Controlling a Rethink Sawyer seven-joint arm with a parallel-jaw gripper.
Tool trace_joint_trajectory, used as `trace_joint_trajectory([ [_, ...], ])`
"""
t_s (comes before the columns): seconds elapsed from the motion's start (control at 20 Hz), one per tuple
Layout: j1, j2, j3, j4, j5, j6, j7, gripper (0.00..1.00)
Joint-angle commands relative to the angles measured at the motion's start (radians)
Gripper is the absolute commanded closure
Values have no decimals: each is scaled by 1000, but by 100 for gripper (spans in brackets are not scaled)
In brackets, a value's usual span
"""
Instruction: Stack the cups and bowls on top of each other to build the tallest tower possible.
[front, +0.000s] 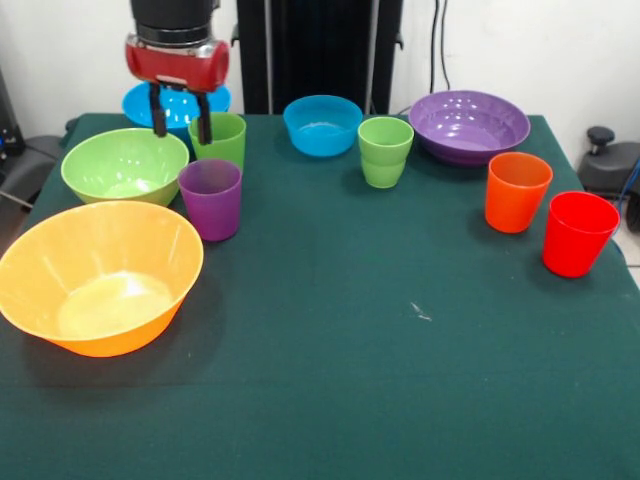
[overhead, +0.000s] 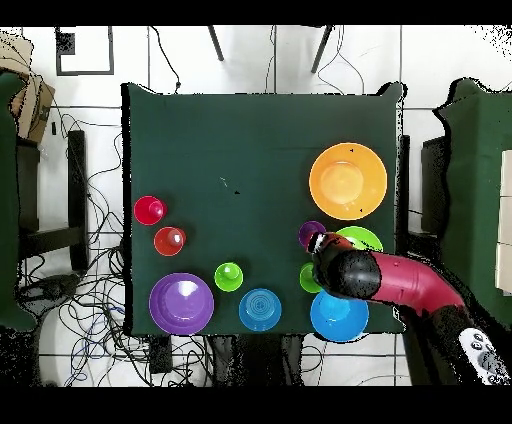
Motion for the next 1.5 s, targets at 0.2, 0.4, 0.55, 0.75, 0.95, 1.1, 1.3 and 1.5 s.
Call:
trace_joint_trajectory([
  [0.2, 74, 12, 59, -90, 20, 61, 27, 0],
  [0.4, 82, 13, 56, -92, 46, 63, 45, 0],
  [0.55, 87, 6, 43, -82, 50, 44, 56, 0],
  [0.75, 75, 1, 37, -94, 57, 53, 47, 0],
  [0.95, 78, -56, 3, -120, 29, 122, -8, 0],
  [1.1, 23, -62, 41, -128, 25, 145, -80, 0],
  [1.3, -9, -53, 50, -165, 37, 161, -78, 0],
  [1.5, -4, -61, 50, -191, 48, 197, -59, 0],
])
